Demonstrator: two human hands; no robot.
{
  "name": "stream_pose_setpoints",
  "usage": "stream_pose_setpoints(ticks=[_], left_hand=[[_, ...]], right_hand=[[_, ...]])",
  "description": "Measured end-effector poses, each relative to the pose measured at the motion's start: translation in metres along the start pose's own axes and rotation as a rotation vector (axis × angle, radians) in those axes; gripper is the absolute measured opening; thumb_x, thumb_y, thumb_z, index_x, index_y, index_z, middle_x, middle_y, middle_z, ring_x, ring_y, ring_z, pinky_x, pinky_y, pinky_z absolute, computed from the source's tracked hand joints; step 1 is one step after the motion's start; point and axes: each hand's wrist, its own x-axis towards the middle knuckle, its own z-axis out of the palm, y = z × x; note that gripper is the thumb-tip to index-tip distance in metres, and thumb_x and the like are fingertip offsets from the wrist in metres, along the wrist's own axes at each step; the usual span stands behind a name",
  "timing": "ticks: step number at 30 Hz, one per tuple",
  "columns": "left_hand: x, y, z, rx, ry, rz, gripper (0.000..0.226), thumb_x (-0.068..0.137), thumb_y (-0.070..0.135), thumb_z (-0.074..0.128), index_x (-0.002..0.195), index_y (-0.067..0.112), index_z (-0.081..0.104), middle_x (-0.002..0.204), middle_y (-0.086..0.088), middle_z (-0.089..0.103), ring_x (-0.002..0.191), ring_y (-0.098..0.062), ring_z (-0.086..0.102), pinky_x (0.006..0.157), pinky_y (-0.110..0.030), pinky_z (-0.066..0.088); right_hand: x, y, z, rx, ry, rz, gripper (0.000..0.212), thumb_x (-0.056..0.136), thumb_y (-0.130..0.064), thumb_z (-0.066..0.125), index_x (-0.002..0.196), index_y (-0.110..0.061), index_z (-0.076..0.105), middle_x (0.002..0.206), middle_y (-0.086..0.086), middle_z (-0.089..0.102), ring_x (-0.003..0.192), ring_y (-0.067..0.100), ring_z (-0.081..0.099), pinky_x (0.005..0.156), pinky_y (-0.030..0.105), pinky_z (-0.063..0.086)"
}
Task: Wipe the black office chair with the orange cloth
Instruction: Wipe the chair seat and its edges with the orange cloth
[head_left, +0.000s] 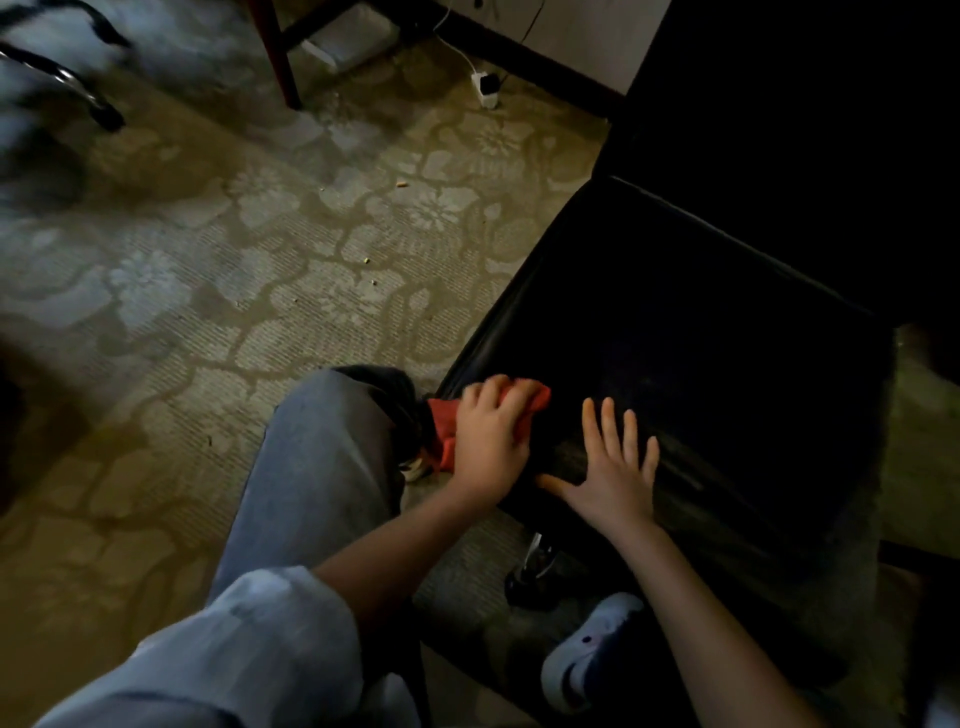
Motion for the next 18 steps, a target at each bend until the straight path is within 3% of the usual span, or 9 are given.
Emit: stream_pose_setpoints(ticks=[4, 7, 12, 15, 18], left_hand=[[-0.028, 0.001, 0.011, -0.012, -0.062, 0.182, 0.045, 0.080, 0.024, 0.045, 0.123, 0.023, 0.054, 0.116, -0.012, 0.058, 0.099, -0.026, 0.046, 0.085, -0.037, 0.047], [-0.031, -0.018, 0.006, 0.006, -0.004, 0.202, 0.044, 0.081, 0.024, 0.047, 0.125, 0.025, 0.048, 0.116, -0.014, 0.058, 0.101, -0.025, 0.045, 0.086, -0.038, 0.047], [-0.004, -0.043, -0.005, -0.114, 0.348, -0.288, 0.041, 0.082, 0.013, 0.051, 0.122, 0.018, 0.055, 0.116, -0.021, 0.053, 0.105, -0.037, 0.046, 0.095, -0.031, 0.030], [0.017, -0.053, -0.010, -0.342, 0.467, -0.674, 0.035, 0.088, 0.006, 0.057, 0.123, 0.007, 0.056, 0.126, -0.021, 0.044, 0.115, -0.038, 0.043, 0.103, -0.037, 0.030], [0.018, -0.052, -0.008, -0.356, 0.476, -0.676, 0.035, 0.089, 0.011, 0.055, 0.124, 0.008, 0.056, 0.127, -0.019, 0.042, 0.115, -0.035, 0.042, 0.102, -0.032, 0.029]], right_hand=[[0.001, -0.003, -0.001, 0.001, 0.026, 0.000, 0.102, 0.082, -0.068, 0.046, 0.147, -0.027, -0.021, 0.156, 0.000, -0.023, 0.143, 0.022, -0.022, 0.115, 0.050, -0.008], [0.002, -0.003, 0.000, 0.009, 0.045, 0.009, 0.106, 0.076, -0.078, 0.040, 0.147, -0.028, -0.021, 0.157, -0.001, -0.021, 0.144, 0.021, -0.020, 0.114, 0.047, -0.009], [0.006, -0.005, 0.001, 0.024, 0.037, 0.018, 0.109, 0.073, -0.083, 0.035, 0.146, -0.028, -0.023, 0.156, -0.001, -0.024, 0.143, 0.021, -0.022, 0.114, 0.047, -0.012], [0.009, -0.012, 0.000, 0.036, 0.043, 0.022, 0.109, 0.074, -0.082, 0.035, 0.146, -0.026, -0.023, 0.156, 0.001, -0.023, 0.143, 0.024, -0.023, 0.113, 0.049, -0.012], [0.012, -0.022, -0.001, 0.020, 0.051, 0.049, 0.108, 0.076, -0.080, 0.036, 0.146, -0.024, -0.023, 0.156, 0.004, -0.023, 0.143, 0.027, -0.021, 0.112, 0.052, -0.011]])
